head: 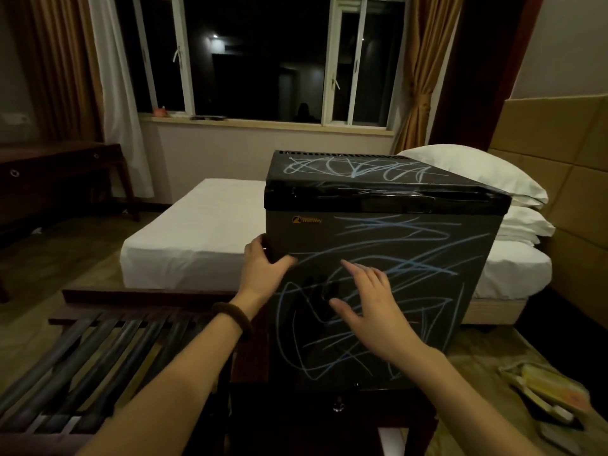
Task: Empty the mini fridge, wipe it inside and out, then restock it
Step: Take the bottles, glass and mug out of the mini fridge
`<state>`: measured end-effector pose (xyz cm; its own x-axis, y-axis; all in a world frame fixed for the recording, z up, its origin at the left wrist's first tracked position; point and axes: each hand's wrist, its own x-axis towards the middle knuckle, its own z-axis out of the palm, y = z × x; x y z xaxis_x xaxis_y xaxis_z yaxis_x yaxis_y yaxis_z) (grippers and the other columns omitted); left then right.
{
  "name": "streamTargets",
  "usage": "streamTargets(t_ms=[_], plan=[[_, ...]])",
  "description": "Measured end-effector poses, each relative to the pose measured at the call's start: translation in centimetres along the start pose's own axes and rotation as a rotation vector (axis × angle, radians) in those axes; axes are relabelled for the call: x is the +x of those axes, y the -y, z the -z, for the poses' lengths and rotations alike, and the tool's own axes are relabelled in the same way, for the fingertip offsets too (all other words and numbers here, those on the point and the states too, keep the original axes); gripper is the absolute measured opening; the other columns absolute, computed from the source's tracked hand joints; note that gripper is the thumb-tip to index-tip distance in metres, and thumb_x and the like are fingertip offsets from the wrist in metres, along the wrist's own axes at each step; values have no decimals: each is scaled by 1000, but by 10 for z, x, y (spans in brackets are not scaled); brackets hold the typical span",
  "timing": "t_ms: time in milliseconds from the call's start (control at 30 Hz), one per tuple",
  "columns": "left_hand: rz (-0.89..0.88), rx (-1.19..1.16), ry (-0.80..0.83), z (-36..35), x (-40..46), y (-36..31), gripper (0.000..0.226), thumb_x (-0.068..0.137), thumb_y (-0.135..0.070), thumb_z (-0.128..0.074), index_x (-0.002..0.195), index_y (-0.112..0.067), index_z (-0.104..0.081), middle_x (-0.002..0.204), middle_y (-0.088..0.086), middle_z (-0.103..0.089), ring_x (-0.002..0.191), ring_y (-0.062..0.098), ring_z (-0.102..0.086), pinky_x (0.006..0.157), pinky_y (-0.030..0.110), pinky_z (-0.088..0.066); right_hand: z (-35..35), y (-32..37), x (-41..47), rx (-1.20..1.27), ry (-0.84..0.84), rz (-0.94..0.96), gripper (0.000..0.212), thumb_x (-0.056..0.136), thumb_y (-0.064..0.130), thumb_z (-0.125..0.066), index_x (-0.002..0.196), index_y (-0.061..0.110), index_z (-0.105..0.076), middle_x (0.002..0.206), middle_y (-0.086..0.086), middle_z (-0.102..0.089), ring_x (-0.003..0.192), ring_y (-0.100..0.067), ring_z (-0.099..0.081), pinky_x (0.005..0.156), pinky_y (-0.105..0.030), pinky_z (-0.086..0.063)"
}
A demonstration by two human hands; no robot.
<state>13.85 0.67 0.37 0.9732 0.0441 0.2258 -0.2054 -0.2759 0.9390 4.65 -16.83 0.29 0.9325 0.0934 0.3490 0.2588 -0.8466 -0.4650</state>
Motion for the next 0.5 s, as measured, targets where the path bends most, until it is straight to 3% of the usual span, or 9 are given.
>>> streamTargets(t_ms=[100, 200, 333, 500], plan=[[12, -63, 29, 2, -1, -1, 61, 84, -13, -63, 136, -9, -32, 133, 9, -33, 113, 21, -45, 97, 38, -45, -1, 2, -5, 5, 15, 27, 67, 89, 41, -54, 145, 33, -18, 147, 14, -26, 138, -7, -9, 114, -31, -15], [1, -66, 41, 4, -8, -6, 60, 84, -11, -63, 136, -8, -32, 133, 10, -33, 108, 17, -43, 89, 29, -44, 3, 5, -13, 6, 7, 36, 67, 89, 41, -55, 145, 34, -19, 148, 15, -25, 139, -7, -8, 114, -32, -14], [-66, -5, 44, 12, -41, -7, 52, 81, -13, -67, 124, -14, -38, 127, 7, -36, 107, 16, -43, 88, 25, -38, 8, 8, -30, -7, -12, 77, 67, 89, 42, -54, 145, 32, -19, 147, 16, -24, 137, -4, -7, 113, -28, -13], [-174, 78, 85, 21, -104, -9, 68, 78, -14, -71, 135, -15, -34, 122, -4, -34, 109, 6, -36, 91, 20, -32, 4, 22, -76, -29, -127, 172, 63, 89, 37, -56, 143, 29, -26, 145, 13, -26, 132, 1, -10, 109, -19, -13]])
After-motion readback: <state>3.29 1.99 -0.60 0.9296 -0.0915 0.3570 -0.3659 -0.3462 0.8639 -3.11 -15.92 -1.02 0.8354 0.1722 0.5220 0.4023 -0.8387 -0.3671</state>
